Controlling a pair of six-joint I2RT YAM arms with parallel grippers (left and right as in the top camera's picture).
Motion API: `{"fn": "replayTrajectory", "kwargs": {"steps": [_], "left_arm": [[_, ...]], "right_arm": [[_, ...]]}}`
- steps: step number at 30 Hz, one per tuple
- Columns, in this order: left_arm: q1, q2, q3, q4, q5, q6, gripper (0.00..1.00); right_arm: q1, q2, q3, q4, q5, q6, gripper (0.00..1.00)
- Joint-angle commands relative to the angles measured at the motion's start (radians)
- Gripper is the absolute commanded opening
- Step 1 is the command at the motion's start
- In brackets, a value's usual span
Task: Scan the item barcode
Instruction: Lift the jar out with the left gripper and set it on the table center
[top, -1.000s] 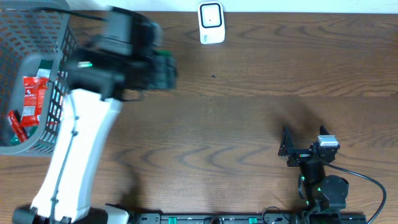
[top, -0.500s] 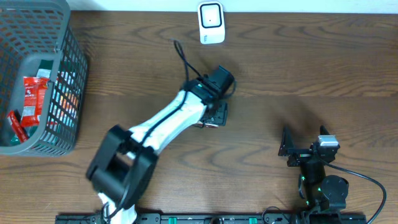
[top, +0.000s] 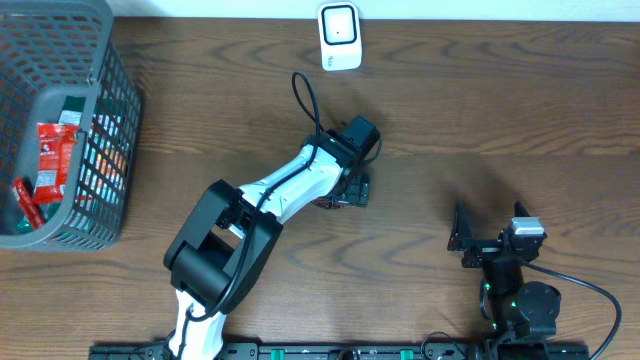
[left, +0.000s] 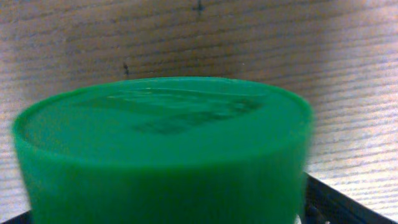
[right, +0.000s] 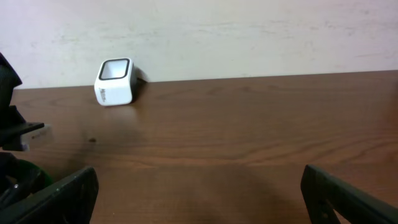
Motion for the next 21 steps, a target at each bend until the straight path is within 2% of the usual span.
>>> {"fn": "replayTrajectory", "kwargs": {"steps": [1, 14, 17, 19, 21], "left_arm": [[0.000, -0.007, 0.012, -0.004, 0.019, -0.006, 0.98], [0.021, -0.210, 0.043, 0.033, 0.014, 0.008, 0.99], [0.021, -0.246, 0.043, 0.033, 0.010, 0.112, 0.99], [0.021, -0.276, 0.043, 0.033, 0.004, 0.119, 0.99], [0.021, -0.320, 0.043, 0.032, -0.068, 0.119, 0.99]], "right_arm": [[-0.012, -0.003, -0.001, -0.003, -0.004, 0.011, 0.99], [-0.012, -0.003, -0.001, -0.003, -0.004, 0.011, 0.99], [-0.012, -0.003, -0.001, -0.003, -0.004, 0.011, 0.99], [-0.012, -0.003, -0.001, -0.003, -0.004, 0.011, 0.99], [-0.012, -0.003, -0.001, -0.003, -0.004, 0.011, 0.99]]}}
